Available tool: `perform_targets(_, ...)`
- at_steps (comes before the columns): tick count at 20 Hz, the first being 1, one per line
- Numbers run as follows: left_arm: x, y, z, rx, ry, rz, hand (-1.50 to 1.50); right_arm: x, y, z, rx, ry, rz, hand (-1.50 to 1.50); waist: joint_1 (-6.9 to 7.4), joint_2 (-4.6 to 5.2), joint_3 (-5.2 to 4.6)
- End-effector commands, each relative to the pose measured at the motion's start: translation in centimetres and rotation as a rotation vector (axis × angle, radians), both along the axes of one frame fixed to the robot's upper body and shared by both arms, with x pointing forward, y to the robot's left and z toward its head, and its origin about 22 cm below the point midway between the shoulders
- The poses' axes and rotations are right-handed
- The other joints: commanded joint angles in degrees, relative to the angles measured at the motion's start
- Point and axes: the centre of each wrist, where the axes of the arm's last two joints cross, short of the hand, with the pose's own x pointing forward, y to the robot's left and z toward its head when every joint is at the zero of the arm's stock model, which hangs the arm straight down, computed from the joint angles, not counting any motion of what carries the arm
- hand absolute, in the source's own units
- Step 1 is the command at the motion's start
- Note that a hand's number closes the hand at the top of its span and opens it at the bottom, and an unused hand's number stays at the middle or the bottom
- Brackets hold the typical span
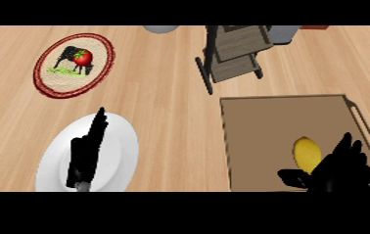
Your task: Pick the lemon from the tray and place it in the tiered basket
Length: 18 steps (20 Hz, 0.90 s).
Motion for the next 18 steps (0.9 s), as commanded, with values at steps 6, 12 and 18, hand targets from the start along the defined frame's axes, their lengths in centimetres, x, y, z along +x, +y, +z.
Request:
perform_targets(6,0.2,-0.8,-0.4,-0.006,0.005,-0.001,0.00,4.6,0.9,0.7,0.080,0.228,-0.178,-1.50,-0.58,-0.01,0.07)
perform_targets(12,-0.9,0.6,0.0,-0.002,-0.001,0.013,0.00,5.8,0.1,0.4,0.118,0.261,-0.186,-1.50,-0.71,-0.27,0.11)
perform_targets(18,-1.6,0.6,-1.3,0.000,0.003,0.017,0.00,6.4,-0.3,-0.6,0.136,0.288,-0.186,-1.50,-1.00,-0.25,0.09)
